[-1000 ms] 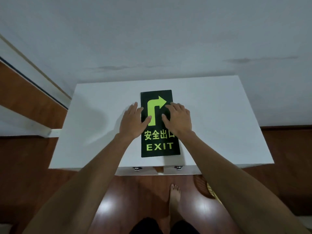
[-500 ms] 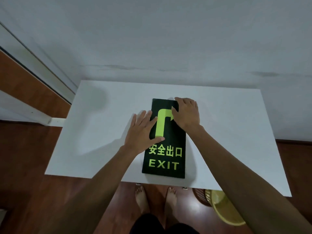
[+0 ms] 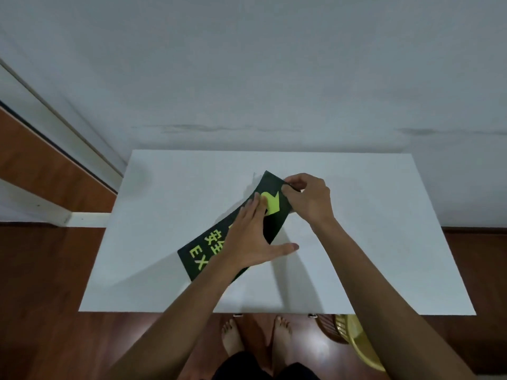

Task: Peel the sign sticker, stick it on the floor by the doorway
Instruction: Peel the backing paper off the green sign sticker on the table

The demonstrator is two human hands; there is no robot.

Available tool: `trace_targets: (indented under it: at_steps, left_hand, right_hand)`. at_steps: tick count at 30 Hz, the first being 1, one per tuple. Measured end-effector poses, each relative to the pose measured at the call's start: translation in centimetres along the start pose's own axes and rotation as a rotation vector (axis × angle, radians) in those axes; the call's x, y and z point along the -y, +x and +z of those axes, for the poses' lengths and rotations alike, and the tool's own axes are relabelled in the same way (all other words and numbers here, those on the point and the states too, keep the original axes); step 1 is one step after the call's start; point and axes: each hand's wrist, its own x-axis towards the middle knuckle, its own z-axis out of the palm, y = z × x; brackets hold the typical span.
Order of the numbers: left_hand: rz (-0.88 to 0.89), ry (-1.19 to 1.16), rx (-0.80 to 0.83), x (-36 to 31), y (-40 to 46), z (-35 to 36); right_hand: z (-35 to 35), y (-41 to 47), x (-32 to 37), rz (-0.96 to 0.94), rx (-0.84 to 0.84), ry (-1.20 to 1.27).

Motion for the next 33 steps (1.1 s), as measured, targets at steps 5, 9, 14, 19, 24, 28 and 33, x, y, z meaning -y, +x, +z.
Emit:
trace_targets:
  at_steps: [5, 9, 14, 19, 24, 28, 33]
  left_hand:
    - [0.023, -0.14, -0.247, -1.9, -1.2, -2.5]
    - [-0.072, -0.351, -0.239, -1.7, -2.0, -5.9]
    - [-0.078, -0.678, -0.135, -1.8, -3.9, -9.9]
    - [-0.066, -0.834, -0.069, -1.6, -4.3, -11.9]
    - [-0.052, -0.82, -0.219, -1.6, -3.4, -13.3]
    - [-0.072, -0.584, -0.386, -2.2, -1.7, -13.9]
    - [-0.079, -0.241, -0.512, -4.9, -1.2, -12.3]
  right_hand:
    - [-1.5, -2.1, 2.5, 0.029, 0.12, 0.295]
    - [-2.6, -2.8, 2.0, -0.055, -0.029, 0.157]
    - [-3.0, -2.9, 1.7, -0.056, 0.071, 0.147]
    - [-3.3, -3.3, 2.7, -0.006, 0.132, 0.388]
    - [-4.8, -4.6, 3.4, -0.173, 0.05, 0.488]
    - [-5.1, -6.2, 3.5, -0.334, 0.046, 0.43]
    - [-4.1, -8.6, 3.1, -0.408, -0.086, 0.349]
